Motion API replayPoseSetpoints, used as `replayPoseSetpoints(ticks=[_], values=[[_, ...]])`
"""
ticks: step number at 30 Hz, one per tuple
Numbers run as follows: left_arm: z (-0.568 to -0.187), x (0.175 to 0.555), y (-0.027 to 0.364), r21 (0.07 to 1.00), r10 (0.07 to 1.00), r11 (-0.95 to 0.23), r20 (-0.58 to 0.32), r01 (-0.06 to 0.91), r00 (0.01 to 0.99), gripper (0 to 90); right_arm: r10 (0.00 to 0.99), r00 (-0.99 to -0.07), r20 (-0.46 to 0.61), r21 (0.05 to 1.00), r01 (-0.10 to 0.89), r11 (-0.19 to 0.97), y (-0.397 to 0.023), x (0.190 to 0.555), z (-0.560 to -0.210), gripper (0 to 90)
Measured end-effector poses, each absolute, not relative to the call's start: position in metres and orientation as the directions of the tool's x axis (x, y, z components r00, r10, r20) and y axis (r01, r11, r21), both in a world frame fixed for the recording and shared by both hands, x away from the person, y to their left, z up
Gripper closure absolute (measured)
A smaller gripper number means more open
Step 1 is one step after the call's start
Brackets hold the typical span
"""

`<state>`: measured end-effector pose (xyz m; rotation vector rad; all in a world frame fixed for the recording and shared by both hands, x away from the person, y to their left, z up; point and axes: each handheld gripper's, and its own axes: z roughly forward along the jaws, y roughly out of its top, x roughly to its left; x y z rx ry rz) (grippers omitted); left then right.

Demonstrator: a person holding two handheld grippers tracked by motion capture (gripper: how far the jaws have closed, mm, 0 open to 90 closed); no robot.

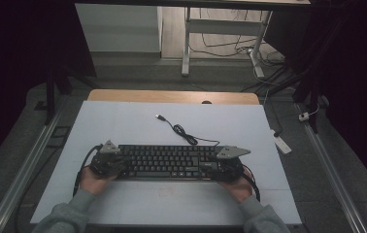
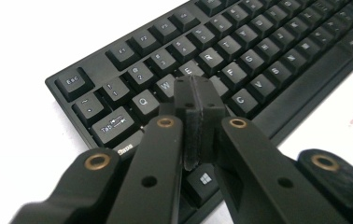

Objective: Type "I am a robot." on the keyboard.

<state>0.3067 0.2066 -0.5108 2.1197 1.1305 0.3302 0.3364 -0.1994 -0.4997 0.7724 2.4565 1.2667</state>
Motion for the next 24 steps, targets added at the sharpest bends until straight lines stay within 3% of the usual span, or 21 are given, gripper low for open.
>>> replayPoseSetpoints(ticks=[24], values=[[-0.5210,0.3149,0.2066,0.661,0.819,-0.380,-0.083,0.647,0.567,88.5,0.575,-0.818,0.002,0.816,0.333,0.472,-0.1999,0.3355,-0.4988,47.3]])
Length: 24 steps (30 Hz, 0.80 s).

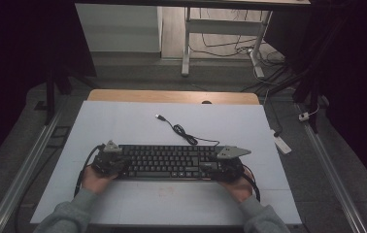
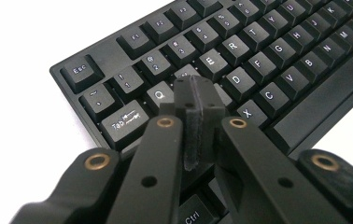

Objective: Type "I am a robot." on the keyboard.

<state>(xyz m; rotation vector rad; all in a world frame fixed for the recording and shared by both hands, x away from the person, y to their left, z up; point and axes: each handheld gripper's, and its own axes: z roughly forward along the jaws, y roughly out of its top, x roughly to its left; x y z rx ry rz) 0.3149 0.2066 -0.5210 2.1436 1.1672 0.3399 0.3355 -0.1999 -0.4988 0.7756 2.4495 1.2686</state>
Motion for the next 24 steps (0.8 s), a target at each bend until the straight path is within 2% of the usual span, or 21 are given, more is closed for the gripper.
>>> replayPoseSetpoints(ticks=[9,13,17,24], values=[[-0.523,0.316,0.205,0.656,0.818,-0.387,-0.080,0.648,0.569,88.5,0.572,-0.820,0.001,0.815,0.332,0.475,-0.200,0.336,-0.499,47.3],[-0.518,0.313,0.205,0.684,0.810,-0.368,-0.096,0.630,0.578,87.9,0.574,-0.819,0.000,0.815,0.333,0.474,-0.201,0.336,-0.499,47.3],[-0.511,0.308,0.207,0.714,0.808,-0.338,-0.114,0.613,0.578,75.1,0.574,-0.819,0.000,0.816,0.332,0.473,-0.201,0.336,-0.499,47.3],[-0.501,0.301,0.211,0.746,0.797,-0.297,-0.150,0.596,0.585,45.2,0.575,-0.818,-0.002,0.817,0.331,0.472,-0.201,0.337,-0.499,47.2]])
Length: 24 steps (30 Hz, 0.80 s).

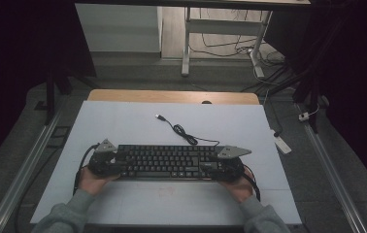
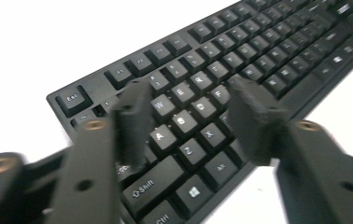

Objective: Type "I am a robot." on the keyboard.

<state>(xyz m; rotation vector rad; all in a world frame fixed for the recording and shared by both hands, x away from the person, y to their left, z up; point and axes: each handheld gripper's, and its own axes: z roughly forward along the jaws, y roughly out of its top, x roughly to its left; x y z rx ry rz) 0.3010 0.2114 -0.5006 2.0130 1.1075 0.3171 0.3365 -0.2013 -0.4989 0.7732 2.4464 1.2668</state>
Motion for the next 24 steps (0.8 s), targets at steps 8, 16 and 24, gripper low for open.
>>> replayPoseSetpoints(ticks=[8,16,24], values=[[-0.4921,0.2955,0.2122,0.760,0.782,-0.287,-0.165,0.582,0.601,31.4,0.578,-0.816,-0.003,0.818,0.330,0.470,-0.2014,0.3360,-0.4983,47.0],[-0.4925,0.2954,0.2113,0.756,0.774,-0.290,-0.176,0.587,0.609,30.2,0.577,-0.816,-0.002,0.819,0.330,0.469,-0.2013,0.3361,-0.4985,46.3],[-0.4941,0.2964,0.2100,0.745,0.778,-0.296,-0.176,0.598,0.603,29.9,0.577,-0.817,-0.002,0.819,0.329,0.469,-0.2011,0.3360,-0.4985,46.2]])
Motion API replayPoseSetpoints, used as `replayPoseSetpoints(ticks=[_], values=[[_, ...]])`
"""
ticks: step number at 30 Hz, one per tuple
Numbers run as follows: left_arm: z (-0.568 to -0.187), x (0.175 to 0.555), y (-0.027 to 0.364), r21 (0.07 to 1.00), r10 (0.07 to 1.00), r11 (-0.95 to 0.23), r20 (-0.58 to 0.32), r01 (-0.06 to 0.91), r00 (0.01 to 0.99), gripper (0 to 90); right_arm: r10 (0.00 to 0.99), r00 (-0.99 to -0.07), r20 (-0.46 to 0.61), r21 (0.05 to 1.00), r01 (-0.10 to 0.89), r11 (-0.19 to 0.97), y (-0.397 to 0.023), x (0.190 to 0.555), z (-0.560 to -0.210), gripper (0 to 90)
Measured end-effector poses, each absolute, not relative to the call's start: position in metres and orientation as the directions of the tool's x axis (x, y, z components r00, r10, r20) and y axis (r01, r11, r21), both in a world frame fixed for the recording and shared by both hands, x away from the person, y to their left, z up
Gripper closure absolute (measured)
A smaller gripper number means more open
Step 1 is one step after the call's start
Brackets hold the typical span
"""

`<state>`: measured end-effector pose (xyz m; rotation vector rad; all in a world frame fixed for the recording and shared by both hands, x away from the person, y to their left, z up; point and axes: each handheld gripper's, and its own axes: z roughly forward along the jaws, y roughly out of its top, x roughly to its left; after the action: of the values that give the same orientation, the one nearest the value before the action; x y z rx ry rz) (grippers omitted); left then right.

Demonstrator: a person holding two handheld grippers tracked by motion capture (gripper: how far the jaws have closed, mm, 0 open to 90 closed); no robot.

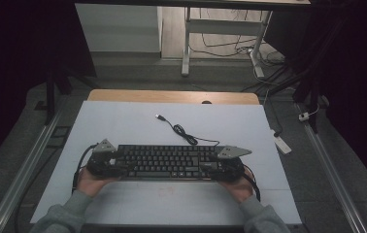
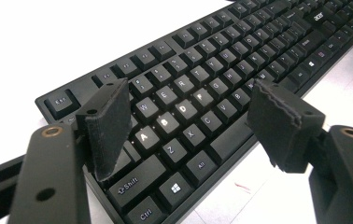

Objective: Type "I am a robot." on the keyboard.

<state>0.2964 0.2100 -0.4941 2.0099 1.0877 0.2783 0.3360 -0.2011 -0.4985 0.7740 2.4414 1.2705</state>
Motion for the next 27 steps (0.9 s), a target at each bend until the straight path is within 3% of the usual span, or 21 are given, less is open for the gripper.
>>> replayPoseSetpoints(ticks=[20,27], values=[[-0.497,0.298,0.206,0.730,0.774,-0.314,-0.174,0.607,0.609,30.3,0.568,-0.823,0.003,0.827,0.322,0.461,-0.196,0.335,-0.496,46.1],[-0.497,0.299,0.205,0.727,0.774,-0.317,-0.173,0.609,0.610,30.4,0.555,-0.832,0.004,0.828,0.314,0.465,-0.187,0.334,-0.495,50.1]])
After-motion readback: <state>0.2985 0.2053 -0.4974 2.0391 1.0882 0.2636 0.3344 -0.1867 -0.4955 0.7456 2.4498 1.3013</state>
